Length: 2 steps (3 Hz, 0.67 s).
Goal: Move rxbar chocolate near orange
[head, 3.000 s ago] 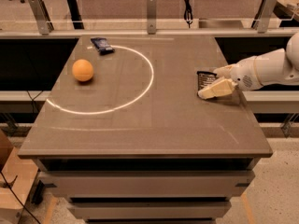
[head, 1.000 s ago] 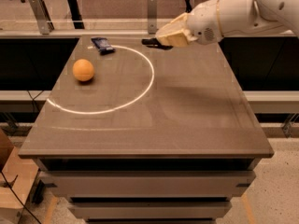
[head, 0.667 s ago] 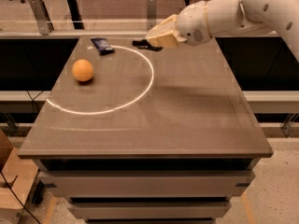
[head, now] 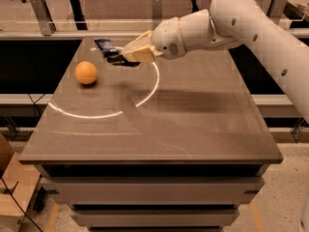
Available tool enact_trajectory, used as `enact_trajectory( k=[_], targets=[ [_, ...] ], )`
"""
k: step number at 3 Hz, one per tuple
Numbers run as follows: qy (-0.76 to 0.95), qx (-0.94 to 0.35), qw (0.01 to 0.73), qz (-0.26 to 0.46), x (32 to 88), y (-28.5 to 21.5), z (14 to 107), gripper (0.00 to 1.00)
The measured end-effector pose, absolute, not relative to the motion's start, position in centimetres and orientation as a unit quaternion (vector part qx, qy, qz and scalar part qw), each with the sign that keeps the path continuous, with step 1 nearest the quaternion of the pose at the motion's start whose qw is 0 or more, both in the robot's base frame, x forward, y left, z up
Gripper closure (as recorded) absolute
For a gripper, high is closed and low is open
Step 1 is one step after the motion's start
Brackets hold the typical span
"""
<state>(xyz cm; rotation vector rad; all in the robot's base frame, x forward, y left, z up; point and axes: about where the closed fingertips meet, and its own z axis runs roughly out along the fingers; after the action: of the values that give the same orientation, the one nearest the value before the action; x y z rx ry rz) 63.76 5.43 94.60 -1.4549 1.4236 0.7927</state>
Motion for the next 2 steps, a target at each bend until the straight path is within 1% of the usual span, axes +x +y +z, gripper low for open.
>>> enact_trajectory(
  k=[2],
  targets=[
    [0.584, -0.588, 0.429, 0.358, 63.3, 9.1, 90.9, 0.12]
  ],
)
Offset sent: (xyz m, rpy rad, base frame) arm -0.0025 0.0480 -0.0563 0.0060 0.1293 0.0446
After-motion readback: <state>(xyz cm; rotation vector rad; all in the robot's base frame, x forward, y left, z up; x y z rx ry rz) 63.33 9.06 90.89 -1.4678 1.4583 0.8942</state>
